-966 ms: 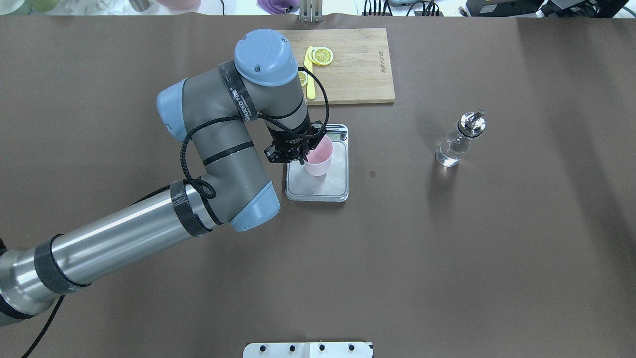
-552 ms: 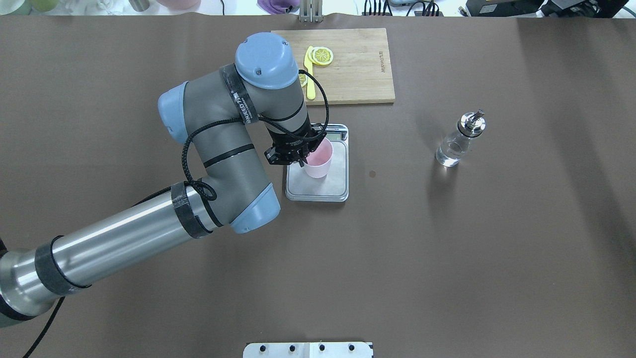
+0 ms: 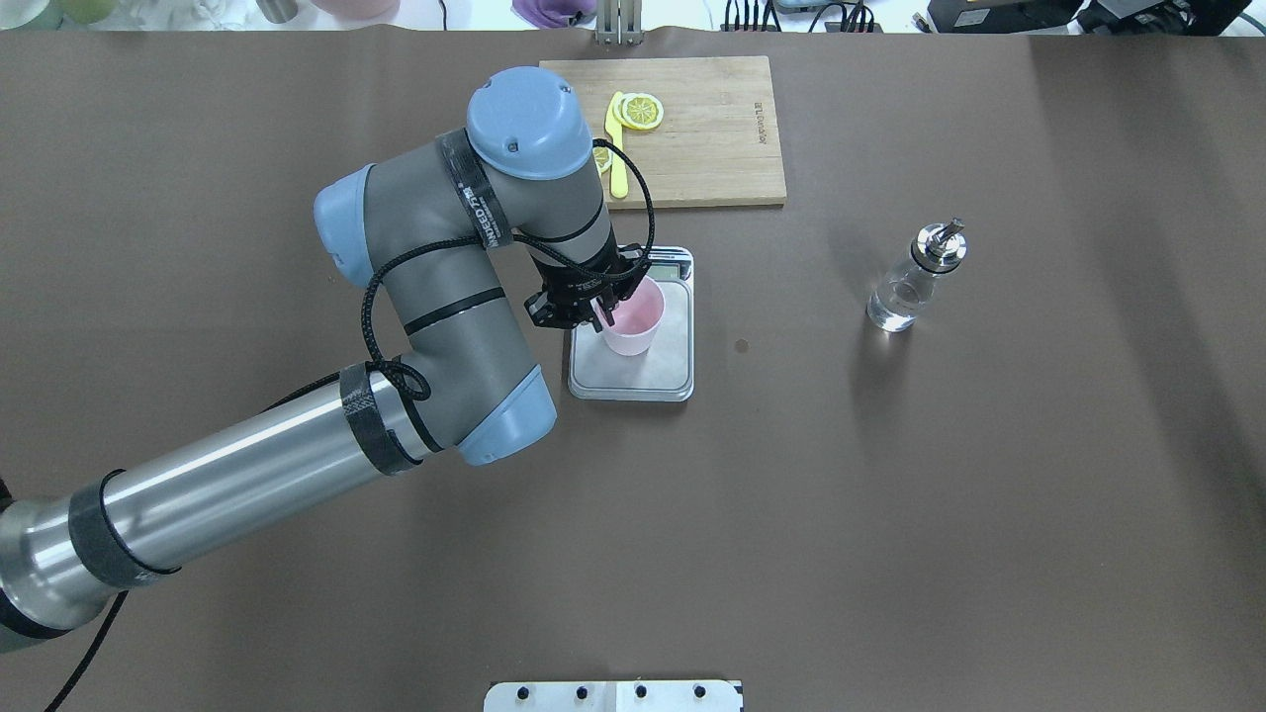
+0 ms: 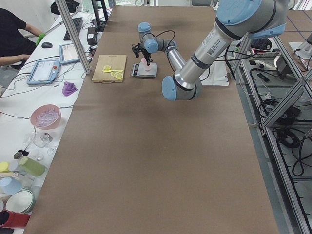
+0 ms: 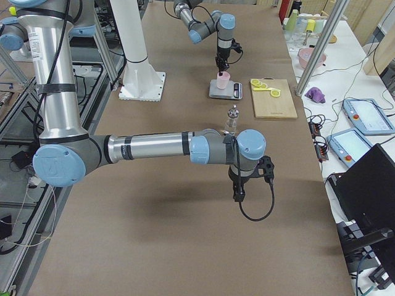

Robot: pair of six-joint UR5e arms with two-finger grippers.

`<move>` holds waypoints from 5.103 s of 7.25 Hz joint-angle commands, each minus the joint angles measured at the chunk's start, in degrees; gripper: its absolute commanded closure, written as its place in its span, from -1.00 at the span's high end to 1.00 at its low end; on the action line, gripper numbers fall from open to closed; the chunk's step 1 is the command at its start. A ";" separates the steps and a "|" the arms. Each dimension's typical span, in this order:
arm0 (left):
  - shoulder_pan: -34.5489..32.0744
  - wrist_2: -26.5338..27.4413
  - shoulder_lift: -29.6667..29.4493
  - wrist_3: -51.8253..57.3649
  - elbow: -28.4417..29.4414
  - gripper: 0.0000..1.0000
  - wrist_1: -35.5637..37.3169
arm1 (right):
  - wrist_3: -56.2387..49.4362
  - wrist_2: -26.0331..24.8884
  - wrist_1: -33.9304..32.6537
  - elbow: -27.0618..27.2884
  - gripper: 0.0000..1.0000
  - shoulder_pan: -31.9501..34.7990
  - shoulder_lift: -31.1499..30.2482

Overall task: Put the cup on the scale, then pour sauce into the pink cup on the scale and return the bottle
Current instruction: 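Open the left gripper and withdraw it from the cup while the right arm reaches out, then lower the right gripper to the glass spout bottle and grasp it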

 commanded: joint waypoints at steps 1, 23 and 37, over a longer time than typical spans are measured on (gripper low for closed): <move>0.06 2.30 0.29 0.96 -0.59 0.96 -0.97 | 0.00 0.05 0.00 0.28 1.00 0.00 0.00; -14.09 0.11 17.95 19.68 -27.32 0.96 17.05 | 55.28 -44.75 29.24 28.95 0.95 -49.65 -6.94; -14.00 0.19 17.69 19.59 -25.74 0.96 16.78 | 55.19 -68.06 57.22 10.39 0.97 -59.15 -4.40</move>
